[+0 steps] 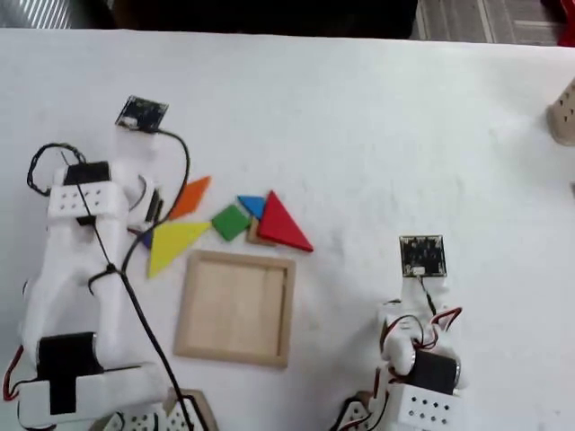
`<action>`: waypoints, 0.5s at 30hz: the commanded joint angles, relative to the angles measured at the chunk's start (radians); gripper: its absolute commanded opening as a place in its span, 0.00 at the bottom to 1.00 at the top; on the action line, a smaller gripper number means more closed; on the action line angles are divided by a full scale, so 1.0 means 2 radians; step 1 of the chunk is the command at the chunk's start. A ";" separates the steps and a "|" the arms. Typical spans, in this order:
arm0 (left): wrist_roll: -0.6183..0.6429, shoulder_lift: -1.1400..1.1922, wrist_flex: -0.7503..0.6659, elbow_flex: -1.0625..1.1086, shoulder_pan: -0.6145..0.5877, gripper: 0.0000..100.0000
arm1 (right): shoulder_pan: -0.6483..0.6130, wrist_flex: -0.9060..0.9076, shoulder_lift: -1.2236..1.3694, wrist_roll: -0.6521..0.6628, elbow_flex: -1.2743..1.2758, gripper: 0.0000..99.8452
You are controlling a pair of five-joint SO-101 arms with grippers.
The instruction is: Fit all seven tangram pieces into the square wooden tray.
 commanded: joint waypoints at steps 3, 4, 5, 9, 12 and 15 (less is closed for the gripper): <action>0.008 -0.002 -0.099 0.050 -0.030 0.22 | 0.004 -0.009 -0.002 0.005 0.000 0.02; 0.023 -0.002 -0.104 0.054 -0.036 0.22 | 0.004 -0.009 -0.002 0.005 0.000 0.02; 0.039 -0.002 -0.104 0.055 -0.040 0.22 | 0.004 -0.009 -0.002 0.005 0.001 0.02; 0.094 -0.001 -0.107 0.064 -0.053 0.22 | 0.004 -0.009 -0.002 0.005 0.001 0.02; 0.120 -0.001 -0.107 0.082 -0.050 0.22 | 0.004 -0.009 -0.002 0.005 0.001 0.02; 0.146 -0.001 -0.114 0.092 -0.049 0.23 | 0.004 -0.009 -0.002 0.005 0.001 0.02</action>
